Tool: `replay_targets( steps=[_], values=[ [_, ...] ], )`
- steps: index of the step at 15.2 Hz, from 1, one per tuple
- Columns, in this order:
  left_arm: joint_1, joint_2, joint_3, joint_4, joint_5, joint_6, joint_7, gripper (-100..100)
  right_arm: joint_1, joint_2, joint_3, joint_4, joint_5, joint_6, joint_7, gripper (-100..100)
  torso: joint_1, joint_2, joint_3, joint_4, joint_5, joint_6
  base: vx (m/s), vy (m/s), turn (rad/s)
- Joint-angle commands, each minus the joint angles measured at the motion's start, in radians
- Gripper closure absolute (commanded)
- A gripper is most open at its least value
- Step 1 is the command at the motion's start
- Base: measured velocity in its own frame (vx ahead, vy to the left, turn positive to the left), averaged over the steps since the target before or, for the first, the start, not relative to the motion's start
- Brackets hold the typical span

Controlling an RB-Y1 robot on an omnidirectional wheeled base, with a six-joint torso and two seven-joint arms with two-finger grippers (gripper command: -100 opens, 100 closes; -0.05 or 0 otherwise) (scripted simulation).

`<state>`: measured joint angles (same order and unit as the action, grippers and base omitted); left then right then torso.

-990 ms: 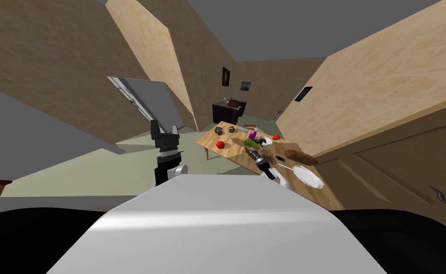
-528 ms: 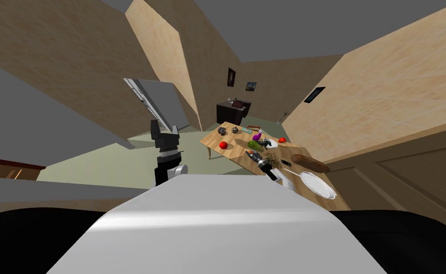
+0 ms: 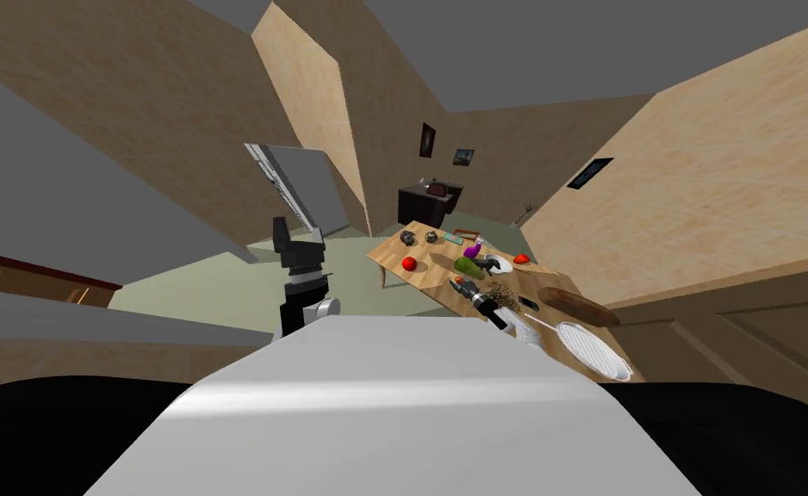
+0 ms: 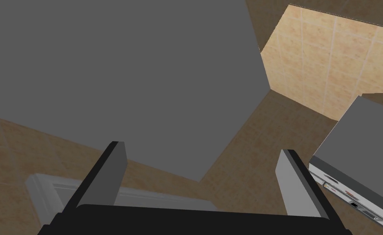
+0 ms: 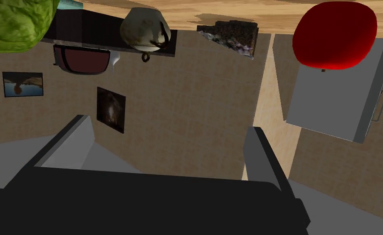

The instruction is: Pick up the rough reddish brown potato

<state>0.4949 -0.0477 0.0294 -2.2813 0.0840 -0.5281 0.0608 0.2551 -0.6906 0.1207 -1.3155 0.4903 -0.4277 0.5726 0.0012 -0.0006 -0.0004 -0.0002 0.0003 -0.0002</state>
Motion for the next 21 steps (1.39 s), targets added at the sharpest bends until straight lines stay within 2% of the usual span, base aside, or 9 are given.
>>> replay_targets(
  steps=[1, 2, 5, 7, 8, 11, 16, 19, 21],
  values=[
    [0.0, 0.0, 0.0, 0.0, 0.0, 0.0, 0.0, 0, -0.016, -0.032, 0.019, 0.05, 0.029, 0.012, 0.047, -100, 0.0, 0.0, 0.0, 0.0, 0.0, 0.0, 0.014, 0.021, 0.194],
    [0.0, 0.0, 0.0, 0.0, 0.0, 0.0, 0.0, 0, -0.016, -0.032, 0.019, 0.066, 0.029, 0.012, 0.047, -100, 0.0, 0.0, 0.0, 0.0, 0.0, 0.0, 0.016, 0.019, 0.16],
    [0.0, 0.0, 0.0, 0.0, 0.0, 0.0, 0.0, 0, -0.037, -0.075, 0.042, 0.137, 0.069, 0.02, 0.116, -100, 0.0, -0.001, 0.0, 0.0, 0.0, 0.0, 0.016, 0.021, 0.166],
    [0.0, 0.0, 0.0, 0.0, 0.0, 0.0, 0.0, 0, -0.037, -0.075, 0.042, 0.16, 0.069, 0.02, 0.116, -100, 0.0, -0.001, 0.0, 0.0, 0.0, 0.0, 0.014, 0.015, 0.083],
    [0.0, 0.0, 0.0, 0.0, 0.0, 0.0, 0.0, 0, -0.046, -0.095, 0.053, 0.189, 0.088, 0.023, 0.148, -100, 0.0, 0.0, 0.0, 0.0, 0.0, 0.001, 0.009, 0.016, 0.089],
    [0.0, 0.0, 0.0, 0.0, 0.0, 0.0, 0.0, 0, -0.046, -0.095, 0.053, 0.205, 0.088, 0.023, 0.148, -100, 0.0, 0.0, 0.0, 0.0, 0.0, 0.0, 0.006, 0.008, 0.063],
    [0.0, 0.0, 0.0, 0.0, 0.0, 0.0, 0.0, 0, -0.073, -0.147, 0.085, 0.319, 0.141, 0.033, 0.239, -100, 0.0, 0.0, 0.0, 0.0, 0.0, 0.0, 0.011, 0.014, 0.14],
    [0.0, 0.0, 0.0, 0.0, 0.0, 0.0, 0.0, 0, -0.073, -0.147, 0.085, 0.33, 0.141, 0.033, 0.239, -100, 0.0, 0.0, 0.0, 0.0, 0.0, 0.0, 0.012, 0.008, 0.038],
    [0.0, 0.0, 0.0, 0.0, 0.0, 0.0, 0.0, 0, -0.081, -0.162, 0.094, 0.367, 0.157, 0.036, 0.266, -100, 0.0, 0.0, 0.0, 0.0, 0.0, 0.0, 0.006, 0.009, 0.096]
  ],
)
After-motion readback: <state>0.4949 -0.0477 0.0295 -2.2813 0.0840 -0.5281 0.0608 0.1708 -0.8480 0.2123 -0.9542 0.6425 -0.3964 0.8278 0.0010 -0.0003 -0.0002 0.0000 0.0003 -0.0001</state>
